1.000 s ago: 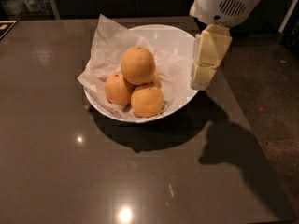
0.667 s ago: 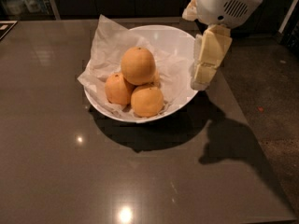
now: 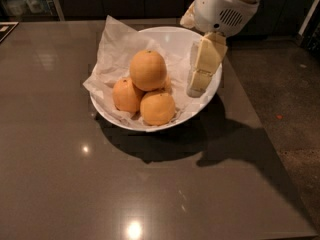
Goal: Pick orange from white bowl
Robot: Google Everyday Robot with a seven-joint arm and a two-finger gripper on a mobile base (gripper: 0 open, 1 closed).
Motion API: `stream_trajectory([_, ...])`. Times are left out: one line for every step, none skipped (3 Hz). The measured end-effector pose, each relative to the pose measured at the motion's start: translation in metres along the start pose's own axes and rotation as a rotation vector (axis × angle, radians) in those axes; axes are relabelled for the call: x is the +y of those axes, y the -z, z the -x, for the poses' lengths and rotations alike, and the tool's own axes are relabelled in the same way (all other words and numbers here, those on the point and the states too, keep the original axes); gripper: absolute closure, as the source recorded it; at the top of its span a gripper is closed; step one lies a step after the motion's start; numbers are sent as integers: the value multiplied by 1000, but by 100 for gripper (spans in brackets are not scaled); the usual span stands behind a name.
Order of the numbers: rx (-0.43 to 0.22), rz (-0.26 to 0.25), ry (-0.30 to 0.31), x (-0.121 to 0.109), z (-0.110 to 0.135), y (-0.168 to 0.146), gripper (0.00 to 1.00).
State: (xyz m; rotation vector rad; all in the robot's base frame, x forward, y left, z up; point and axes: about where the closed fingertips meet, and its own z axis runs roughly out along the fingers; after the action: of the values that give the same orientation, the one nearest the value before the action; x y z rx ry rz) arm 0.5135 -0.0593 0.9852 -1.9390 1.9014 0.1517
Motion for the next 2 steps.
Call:
stream_trajectory([-28, 49, 0, -10, 7, -17, 0])
stream_trajectory([-33, 87, -2, -18, 9, -31, 0])
